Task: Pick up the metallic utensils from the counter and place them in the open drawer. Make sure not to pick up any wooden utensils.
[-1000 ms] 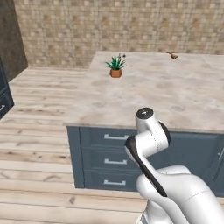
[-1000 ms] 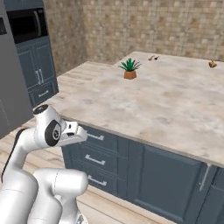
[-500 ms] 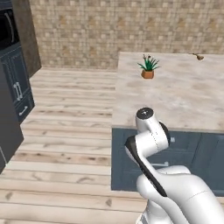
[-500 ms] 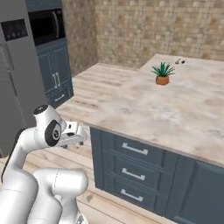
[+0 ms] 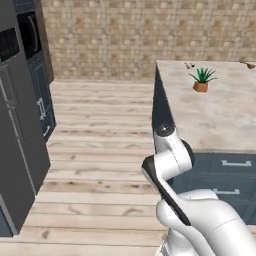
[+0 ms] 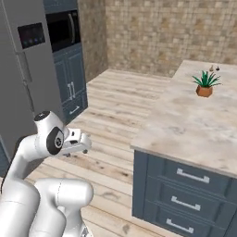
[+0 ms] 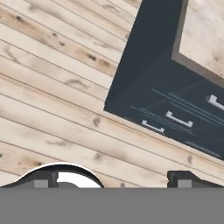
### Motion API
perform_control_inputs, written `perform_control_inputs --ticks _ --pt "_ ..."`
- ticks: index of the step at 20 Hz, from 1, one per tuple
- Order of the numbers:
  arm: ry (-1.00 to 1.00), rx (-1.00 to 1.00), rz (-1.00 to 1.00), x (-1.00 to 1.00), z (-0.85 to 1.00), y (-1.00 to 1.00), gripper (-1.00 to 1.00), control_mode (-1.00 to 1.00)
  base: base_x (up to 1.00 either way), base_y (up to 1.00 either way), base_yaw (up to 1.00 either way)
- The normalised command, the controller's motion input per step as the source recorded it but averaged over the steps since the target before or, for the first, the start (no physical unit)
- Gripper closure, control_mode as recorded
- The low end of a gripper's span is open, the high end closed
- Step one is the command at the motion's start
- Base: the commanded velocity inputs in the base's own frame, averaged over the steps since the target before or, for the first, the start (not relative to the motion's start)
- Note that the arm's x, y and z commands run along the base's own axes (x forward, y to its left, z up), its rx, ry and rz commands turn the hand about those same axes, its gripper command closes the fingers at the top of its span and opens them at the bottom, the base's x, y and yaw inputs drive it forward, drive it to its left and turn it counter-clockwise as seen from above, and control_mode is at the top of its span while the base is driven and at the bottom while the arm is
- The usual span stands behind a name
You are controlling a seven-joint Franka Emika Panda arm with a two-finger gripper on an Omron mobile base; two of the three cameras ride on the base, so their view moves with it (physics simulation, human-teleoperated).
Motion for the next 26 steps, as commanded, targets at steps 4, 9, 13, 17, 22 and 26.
perform_control_inputs --ticks 4,9,13,17,22,26 --pt "0.00 0.00 0.00 0.00 0.00 0.00 -1.00 1.00 0.92 1.00 -0.49" --pt "0.00 0.00 0.00 0.00 0.00 0.00 -1.00 1.00 1.00 1.00 -0.47" --pt "0.00 0.00 0.00 0.00 0.00 0.00 -1.00 1.00 1.00 1.00 -0.36" --pt "0.00 0.00 0.00 0.00 0.00 0.00 -1.00 1.00 1.00 1.00 -0.26" --pt "0.00 0.00 0.00 0.00 0.00 0.00 -1.00 1.00 1.00 0.63 -0.14" --pt "0.00 0.00 0.00 0.00 0.00 0.00 -1.00 1.00 1.00 0.00 -0.20"
